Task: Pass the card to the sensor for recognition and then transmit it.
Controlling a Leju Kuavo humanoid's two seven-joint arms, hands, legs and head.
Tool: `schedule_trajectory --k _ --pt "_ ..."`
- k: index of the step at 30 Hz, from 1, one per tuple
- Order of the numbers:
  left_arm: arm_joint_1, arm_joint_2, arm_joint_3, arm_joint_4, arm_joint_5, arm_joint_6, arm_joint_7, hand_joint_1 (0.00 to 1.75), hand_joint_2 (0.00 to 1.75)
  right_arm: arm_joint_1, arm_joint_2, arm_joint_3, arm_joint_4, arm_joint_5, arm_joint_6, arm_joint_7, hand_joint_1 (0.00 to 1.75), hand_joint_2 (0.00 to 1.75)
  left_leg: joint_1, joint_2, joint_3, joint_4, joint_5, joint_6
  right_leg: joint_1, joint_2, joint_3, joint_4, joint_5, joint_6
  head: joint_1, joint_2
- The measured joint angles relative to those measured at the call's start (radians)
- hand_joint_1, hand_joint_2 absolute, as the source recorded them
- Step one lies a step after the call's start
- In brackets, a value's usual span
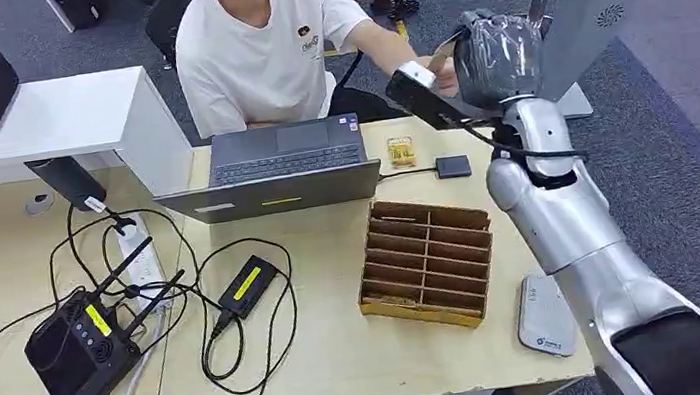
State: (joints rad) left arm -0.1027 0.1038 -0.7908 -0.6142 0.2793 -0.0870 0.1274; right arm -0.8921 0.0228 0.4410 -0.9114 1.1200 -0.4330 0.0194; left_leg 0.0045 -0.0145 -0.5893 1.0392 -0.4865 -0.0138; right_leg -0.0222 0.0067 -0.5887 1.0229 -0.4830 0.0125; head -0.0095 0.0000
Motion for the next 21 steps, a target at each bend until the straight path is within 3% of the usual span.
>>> schedule_trajectory --k 1,14,21 --pt "-0.005 -0.006 0.003 0.003 -0.005 -0.002 0.003 0.00 1.75 -0.014 0.005 0.003 0.013 0.003 0.001 0.002 0.00 1.75 0.000 0.000 0.000 0.000 0.000 0.000 0.000 0.000 0.000 0.000 0.000 0.000 0.000 0.000" --pt "-0.011 -0.044 0.047 0.026 -0.066 -0.013 0.015 0.00 1.75 -0.061 0.032 0.031 0.108 0.051 0.002 0.048 0.00 1.75 0.000 0.000 0.000 0.001 0.000 0.000 0.000 0.000 0.000 -0.001 0.001 0.000 0.000 0.000" --pt "-0.011 -0.048 0.077 0.033 -0.091 -0.039 0.016 0.00 1.75 -0.099 -0.023 0.032 0.240 0.126 -0.011 0.119 0.00 1.75 0.000 0.000 0.000 0.001 0.000 0.000 0.000 -0.001 0.000 -0.001 0.001 0.000 0.000 0.000"
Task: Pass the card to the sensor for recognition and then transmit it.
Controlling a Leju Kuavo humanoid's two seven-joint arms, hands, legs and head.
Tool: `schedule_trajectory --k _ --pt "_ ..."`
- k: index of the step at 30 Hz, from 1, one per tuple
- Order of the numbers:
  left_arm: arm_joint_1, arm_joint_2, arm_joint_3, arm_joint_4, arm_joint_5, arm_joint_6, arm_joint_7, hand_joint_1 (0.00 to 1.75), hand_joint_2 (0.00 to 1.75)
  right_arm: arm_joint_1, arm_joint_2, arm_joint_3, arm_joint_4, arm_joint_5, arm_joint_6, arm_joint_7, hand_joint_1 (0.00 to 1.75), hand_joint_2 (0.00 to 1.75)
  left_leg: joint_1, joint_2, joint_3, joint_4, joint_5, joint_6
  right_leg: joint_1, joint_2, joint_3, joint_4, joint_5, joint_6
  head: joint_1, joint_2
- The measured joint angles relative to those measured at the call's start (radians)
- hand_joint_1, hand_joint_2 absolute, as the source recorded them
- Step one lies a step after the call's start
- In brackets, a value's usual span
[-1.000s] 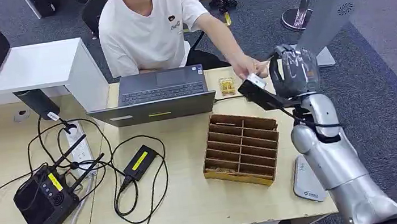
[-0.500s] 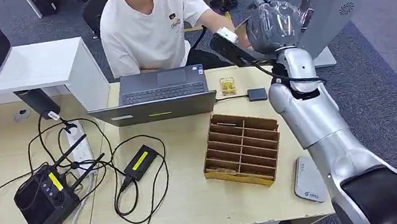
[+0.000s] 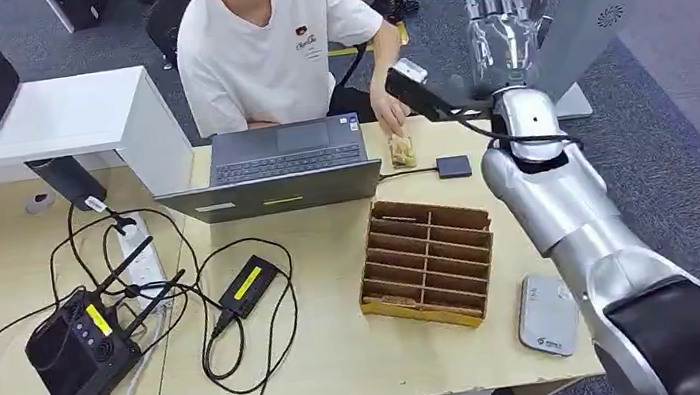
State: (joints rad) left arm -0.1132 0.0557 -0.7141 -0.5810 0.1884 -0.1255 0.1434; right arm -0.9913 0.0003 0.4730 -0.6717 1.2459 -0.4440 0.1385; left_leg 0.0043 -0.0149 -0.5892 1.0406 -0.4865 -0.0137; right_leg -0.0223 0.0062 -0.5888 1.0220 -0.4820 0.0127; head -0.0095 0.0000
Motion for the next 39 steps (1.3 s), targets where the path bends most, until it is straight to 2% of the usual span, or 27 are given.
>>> schedule_trajectory --k 3,6,11,14,17,20,27,33,39 --pt "0.001 0.001 0.007 0.002 0.000 -0.008 0.000 0.00 1.75 -0.017 -0.049 -0.004 0.068 0.028 0.004 0.045 0.00 1.75 0.000 0.000 0.000 0.000 0.000 0.000 0.000 0.000 0.000 -0.001 0.000 0.000 0.000 0.000" --pt "0.004 0.005 0.019 0.002 0.006 -0.021 0.002 0.00 1.75 -0.024 -0.130 -0.016 0.154 0.057 0.015 0.117 0.00 1.75 0.000 -0.007 -0.001 0.000 0.000 0.000 0.000 -0.006 0.002 -0.002 0.000 0.000 0.000 0.000" --pt "0.007 0.017 0.030 0.002 0.011 -0.024 0.003 0.00 1.75 -0.026 -0.216 -0.034 0.235 0.074 0.025 0.152 0.00 1.75 0.000 -0.002 0.000 0.000 -0.001 0.001 0.000 -0.001 0.000 -0.002 0.000 0.000 0.000 0.000" --pt "0.009 0.028 0.031 0.002 0.022 -0.026 0.011 0.00 1.75 -0.017 -0.279 -0.038 0.278 0.107 0.073 0.232 0.00 1.75 0.000 -0.004 0.000 0.001 -0.001 0.001 0.000 -0.003 0.000 -0.003 0.000 0.000 -0.001 0.000" --pt "0.035 0.049 0.031 -0.003 0.039 -0.028 0.020 0.00 1.75 0.007 -0.378 -0.057 0.315 0.122 0.114 0.300 0.00 1.75 0.000 -0.014 -0.001 0.000 0.000 0.002 0.000 -0.013 0.003 -0.003 -0.003 0.003 0.000 0.000" --pt "0.062 0.081 0.031 -0.022 0.060 -0.030 0.026 0.00 1.75 0.047 -0.475 -0.080 0.346 0.131 0.173 0.339 0.00 1.75 0.000 -0.014 -0.002 0.000 -0.002 0.003 0.000 -0.012 0.003 -0.003 -0.003 0.003 0.000 0.000" --pt "0.100 0.138 0.028 -0.084 0.112 -0.023 0.053 0.00 1.75 0.178 -0.637 -0.146 0.384 0.102 0.262 0.404 0.00 1.75 0.000 -0.013 -0.003 0.000 -0.003 0.004 0.000 -0.012 0.002 -0.004 -0.004 0.003 0.000 0.000" --pt "0.117 0.187 0.006 -0.132 0.167 -0.009 0.058 0.00 1.75 0.318 -0.712 -0.223 0.401 0.067 0.293 0.430 0.00 1.75 0.000 -0.012 -0.002 -0.001 -0.003 0.004 0.000 -0.011 0.002 -0.004 -0.004 0.003 0.000 0.000" --pt "0.130 0.220 -0.024 -0.166 0.214 0.000 0.058 0.00 1.75 0.455 -0.737 -0.298 0.413 0.030 0.288 0.435 0.00 1.75 0.000 -0.012 -0.002 -0.001 -0.003 0.004 0.000 -0.011 0.002 -0.003 -0.004 0.003 0.000 0.000"
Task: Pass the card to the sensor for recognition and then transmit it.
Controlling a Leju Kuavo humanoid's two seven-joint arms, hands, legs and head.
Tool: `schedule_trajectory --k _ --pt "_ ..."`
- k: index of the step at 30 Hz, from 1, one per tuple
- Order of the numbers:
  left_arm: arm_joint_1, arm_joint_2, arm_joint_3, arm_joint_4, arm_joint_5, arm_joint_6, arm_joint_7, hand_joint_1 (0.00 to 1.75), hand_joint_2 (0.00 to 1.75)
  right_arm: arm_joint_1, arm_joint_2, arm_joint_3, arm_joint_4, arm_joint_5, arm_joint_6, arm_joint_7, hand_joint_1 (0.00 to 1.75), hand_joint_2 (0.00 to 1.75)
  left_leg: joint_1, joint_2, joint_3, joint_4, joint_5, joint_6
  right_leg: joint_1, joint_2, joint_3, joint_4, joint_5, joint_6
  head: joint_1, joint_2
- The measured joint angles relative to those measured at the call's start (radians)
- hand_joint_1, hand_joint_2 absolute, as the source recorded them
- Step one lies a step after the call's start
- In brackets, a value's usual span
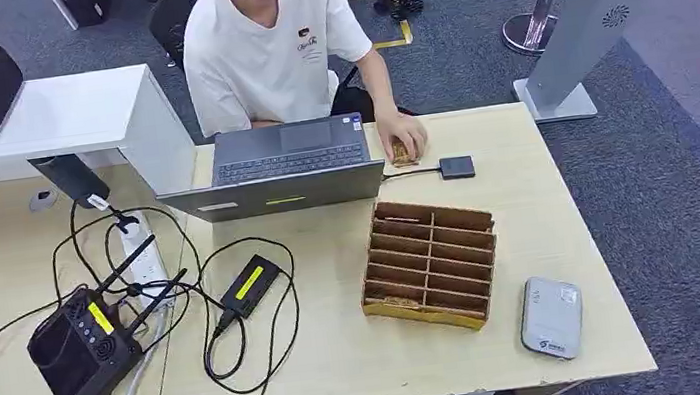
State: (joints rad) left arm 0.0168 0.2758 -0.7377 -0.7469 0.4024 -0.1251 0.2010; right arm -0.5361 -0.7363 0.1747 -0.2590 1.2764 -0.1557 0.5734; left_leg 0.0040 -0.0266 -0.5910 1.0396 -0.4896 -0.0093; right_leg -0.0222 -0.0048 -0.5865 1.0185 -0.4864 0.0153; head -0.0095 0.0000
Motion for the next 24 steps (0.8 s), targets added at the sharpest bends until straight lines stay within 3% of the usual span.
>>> schedule_trajectory --k 13,24 --pt "0.014 0.045 -0.051 -0.064 0.081 0.018 0.010 0.00 1.75 0.198 0.005 -0.126 0.014 -0.045 -0.007 -0.008 0.00 1.75 0.000 0.001 0.000 0.000 0.000 0.000 0.000 0.000 0.000 0.000 0.000 0.000 0.000 0.000" --pt "0.013 0.066 -0.085 -0.095 0.153 0.018 0.019 0.00 1.75 0.357 0.135 -0.259 0.027 -0.130 -0.035 -0.057 0.00 1.75 0.000 0.002 0.001 -0.001 0.000 0.000 0.000 0.001 0.000 0.000 -0.001 0.000 -0.001 0.000"
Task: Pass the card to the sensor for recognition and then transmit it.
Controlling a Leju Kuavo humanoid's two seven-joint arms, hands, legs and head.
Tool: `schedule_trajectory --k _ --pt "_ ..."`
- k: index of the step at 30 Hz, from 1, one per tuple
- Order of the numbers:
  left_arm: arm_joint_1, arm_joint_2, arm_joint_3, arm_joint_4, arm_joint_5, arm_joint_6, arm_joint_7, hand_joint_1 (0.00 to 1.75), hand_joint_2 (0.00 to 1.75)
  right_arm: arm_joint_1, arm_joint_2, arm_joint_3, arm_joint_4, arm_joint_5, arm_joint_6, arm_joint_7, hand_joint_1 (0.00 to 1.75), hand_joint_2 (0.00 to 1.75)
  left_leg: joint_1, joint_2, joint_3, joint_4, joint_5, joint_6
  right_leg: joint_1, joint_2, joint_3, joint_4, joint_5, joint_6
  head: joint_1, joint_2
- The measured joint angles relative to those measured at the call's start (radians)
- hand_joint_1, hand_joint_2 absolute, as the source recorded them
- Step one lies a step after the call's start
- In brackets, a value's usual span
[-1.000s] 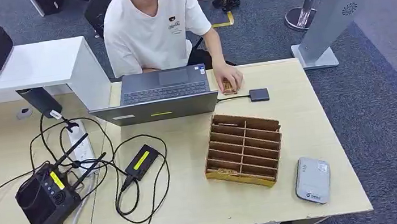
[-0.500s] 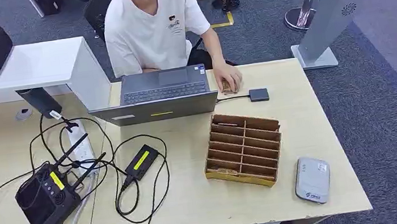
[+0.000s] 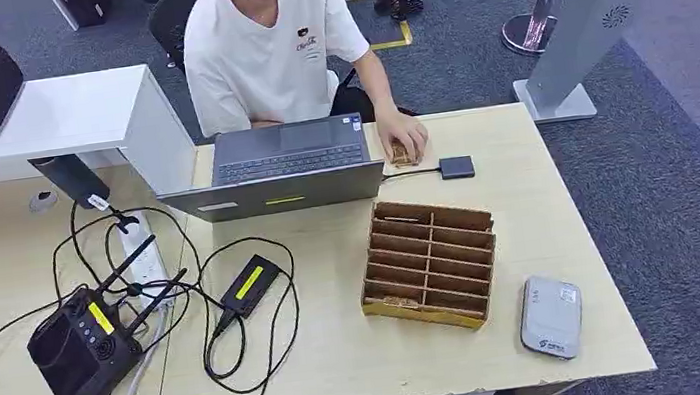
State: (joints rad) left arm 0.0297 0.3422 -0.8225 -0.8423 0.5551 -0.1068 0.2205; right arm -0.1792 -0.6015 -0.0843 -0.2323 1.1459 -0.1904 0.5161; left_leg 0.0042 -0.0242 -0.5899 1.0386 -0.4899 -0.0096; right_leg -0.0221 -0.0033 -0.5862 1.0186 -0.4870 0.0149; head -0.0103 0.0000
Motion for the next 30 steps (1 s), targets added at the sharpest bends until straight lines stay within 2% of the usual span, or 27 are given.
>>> schedule_trajectory --k 11,19,24,30 --pt "0.002 0.025 -0.031 -0.026 0.069 0.013 0.014 0.00 1.75 0.098 0.177 -0.103 0.015 -0.072 -0.023 -0.051 0.00 1.75 0.000 0.000 0.001 -0.001 0.000 0.000 0.000 0.000 0.000 0.000 -0.001 -0.001 0.000 0.000" --pt "0.004 0.037 -0.052 -0.045 0.107 0.047 0.017 0.00 1.75 0.136 0.301 -0.177 0.028 -0.124 -0.053 -0.103 0.00 1.75 0.001 0.002 0.001 -0.001 0.000 -0.001 0.000 0.002 0.000 0.000 -0.001 -0.002 0.001 0.000" --pt "0.008 0.042 -0.068 -0.057 0.133 0.076 0.019 0.00 1.75 0.144 0.373 -0.197 0.035 -0.124 -0.032 -0.097 0.00 1.75 0.001 0.003 0.001 -0.002 0.000 -0.001 0.000 0.003 0.000 0.001 -0.001 -0.002 0.001 0.000" --pt "0.025 0.047 -0.089 -0.063 0.167 0.116 0.008 0.00 1.75 0.146 0.479 -0.199 0.041 -0.103 0.037 -0.065 0.00 1.75 0.001 0.004 0.002 -0.002 -0.001 -0.002 0.001 0.004 0.000 0.001 -0.001 -0.002 0.001 0.000"
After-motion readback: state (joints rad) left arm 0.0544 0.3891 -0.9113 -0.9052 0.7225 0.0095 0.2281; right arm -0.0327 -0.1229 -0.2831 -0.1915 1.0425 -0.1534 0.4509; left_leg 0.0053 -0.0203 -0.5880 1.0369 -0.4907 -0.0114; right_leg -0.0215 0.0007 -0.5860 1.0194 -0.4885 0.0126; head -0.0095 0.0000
